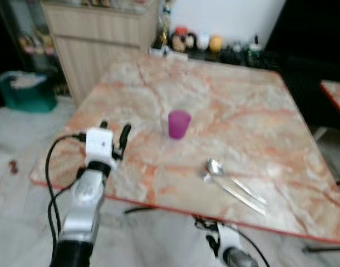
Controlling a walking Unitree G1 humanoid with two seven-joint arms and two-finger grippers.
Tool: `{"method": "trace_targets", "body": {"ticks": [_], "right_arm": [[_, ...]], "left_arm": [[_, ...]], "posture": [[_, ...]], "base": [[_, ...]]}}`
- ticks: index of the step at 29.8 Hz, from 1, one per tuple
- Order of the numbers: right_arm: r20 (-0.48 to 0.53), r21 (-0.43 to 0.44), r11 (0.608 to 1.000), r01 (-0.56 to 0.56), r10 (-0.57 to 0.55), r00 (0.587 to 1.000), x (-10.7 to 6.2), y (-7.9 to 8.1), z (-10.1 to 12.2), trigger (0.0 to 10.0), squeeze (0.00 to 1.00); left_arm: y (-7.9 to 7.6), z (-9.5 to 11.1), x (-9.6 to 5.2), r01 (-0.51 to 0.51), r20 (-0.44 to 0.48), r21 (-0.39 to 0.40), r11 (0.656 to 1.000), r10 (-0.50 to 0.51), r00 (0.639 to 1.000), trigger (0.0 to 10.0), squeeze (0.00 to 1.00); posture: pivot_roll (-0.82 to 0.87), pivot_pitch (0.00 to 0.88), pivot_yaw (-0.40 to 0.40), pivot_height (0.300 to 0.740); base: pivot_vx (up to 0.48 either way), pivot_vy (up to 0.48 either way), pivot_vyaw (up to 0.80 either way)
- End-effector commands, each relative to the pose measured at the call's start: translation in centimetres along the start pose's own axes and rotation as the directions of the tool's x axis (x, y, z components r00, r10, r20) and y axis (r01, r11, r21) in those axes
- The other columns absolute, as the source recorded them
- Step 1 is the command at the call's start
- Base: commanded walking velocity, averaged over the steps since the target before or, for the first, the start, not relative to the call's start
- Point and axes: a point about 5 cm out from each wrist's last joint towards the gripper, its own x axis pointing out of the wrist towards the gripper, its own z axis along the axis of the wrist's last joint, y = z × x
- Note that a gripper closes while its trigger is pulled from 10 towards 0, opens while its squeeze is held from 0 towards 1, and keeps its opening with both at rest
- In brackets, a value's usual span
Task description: Setting the table
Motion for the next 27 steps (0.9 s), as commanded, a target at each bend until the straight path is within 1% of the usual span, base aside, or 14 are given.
{"method": "trace_targets", "body": {"ticks": [1,8,9,10,12,13,14,16,18,22,24,25,26,27], "right_arm": [[-0.033,-0.001,1.000,0.031,-0.031,0.999,-0.3,-1.2,-1.0,10.0,0.00],[-0.030,0.005,1.000,0.029,-0.029,0.999,-0.2,-1.1,-0.9,10.0,0.00],[-0.032,0.010,1.000,0.029,-0.029,0.999,-0.2,-1.1,-1.0,10.0,0.00],[-0.032,0.010,1.000,0.029,-0.029,0.999,-0.2,-1.1,-1.0,10.0,0.00],[-0.043,0.018,0.999,0.030,-0.029,0.999,-0.2,-1.1,-1.0,10.0,0.00],[-0.043,0.018,0.999,0.030,-0.029,0.999,-0.2,-1.1,-1.0,10.0,0.00],[-0.044,0.013,1.000,0.022,-0.021,0.999,-0.2,-1.0,-1.0,10.0,0.00],[-0.044,0.011,1.000,0.019,-0.019,0.999,-0.2,-1.0,-1.0,10.0,0.00],[-0.037,0.009,1.000,0.018,-0.017,0.999,-0.2,-1.0,-0.9,10.0,0.00],[-0.032,0.011,1.000,0.019,-0.018,0.999,-0.2,-1.0,-0.8,10.0,0.00],[-0.035,0.007,1.000,0.019,-0.019,0.999,-0.2,-1.0,-0.8,10.0,0.00],[-0.035,0.004,1.000,0.018,-0.018,0.999,-0.2,-1.0,-0.8,10.0,0.00],[-0.035,0.004,1.000,0.018,-0.018,0.999,-0.2,-1.0,-0.8,10.0,0.00],[-0.036,0.003,1.000,0.016,-0.016,0.999,-0.2,-1.0,-0.8,10.0,0.00]], "left_arm": [[-1.3,0.7,0.6,0.052,0.035,-0.020,0.998,-0.051,0.998,10.0,0.00],[-1.3,0.5,0.3,0.062,0.028,-0.029,0.998,-0.061,0.998,10.0,0.00],[-1.4,0.5,0.2,0.076,0.024,-0.046,0.996,-0.075,0.997,10.0,0.00],[-1.4,0.5,0.2,0.076,0.024,-0.046,0.996,-0.075,0.997,10.0,0.00],[-1.8,0.5,0.2,0.101,0.018,-0.090,0.991,-0.100,0.995,10.0,0.00],[-1.8,0.5,0.2,0.101,0.018,-0.090,0.991,-0.100,0.995,10.0,0.00],[-1.9,0.4,0.2,0.106,0.007,-0.148,0.983,-0.106,0.994,10.0,0.00],[-2.0,0.3,0.1,0.106,0.001,-0.165,0.981,-0.108,0.994,10.0,0.00],[-1.8,0.3,0.1,0.089,-0.010,-0.209,0.974,-0.093,0.996,10.0,0.00],[-1.4,0.4,0.4,0.065,-0.020,-0.226,0.972,-0.071,0.997,10.0,0.00],[-1.0,0.8,0.9,0.040,-0.023,-0.252,0.967,-0.047,0.999,10.0,0.00],[-0.8,1.1,1.2,0.032,-0.024,-0.255,0.967,-0.039,0.999,10.0,0.00],[-0.8,1.1,1.2,0.032,-0.024,-0.255,0.967,-0.039,0.999,10.0,0.00],[-0.6,1.3,1.6,0.016,-0.040,-0.242,0.970,-0.026,0.999,10.0,0.00]], "posture": [[0.09,0.000,-0.055,0.740],[0.09,0.000,-0.052,0.740],[0.09,0.000,-0.052,0.740],[0.09,0.000,-0.052,0.740],[0.10,0.000,-0.056,0.740],[0.10,0.000,-0.056,0.740],[0.09,0.000,-0.054,0.740],[0.09,0.000,-0.054,0.740],[0.09,0.000,-0.054,0.740],[0.09,0.000,-0.055,0.740],[0.10,0.000,-0.056,0.740],[0.09,0.000,-0.056,0.740],[0.09,0.000,-0.056,0.740],[0.09,0.000,-0.056,0.740]], "base": [[0.255,0.000,0.00],[0.258,0.000,0.00],[0.270,0.000,0.00],[0.270,0.000,0.00],[0.000,0.000,0.00],[0.000,0.000,0.00],[0.000,0.000,-0.68],[0.000,0.000,-0.68],[0.000,0.000,-0.54],[0.000,0.000,0.00],[0.000,0.000,0.00],[0.000,0.000,0.00],[0.000,0.000,0.00],[0.000,0.000,0.00]]}}
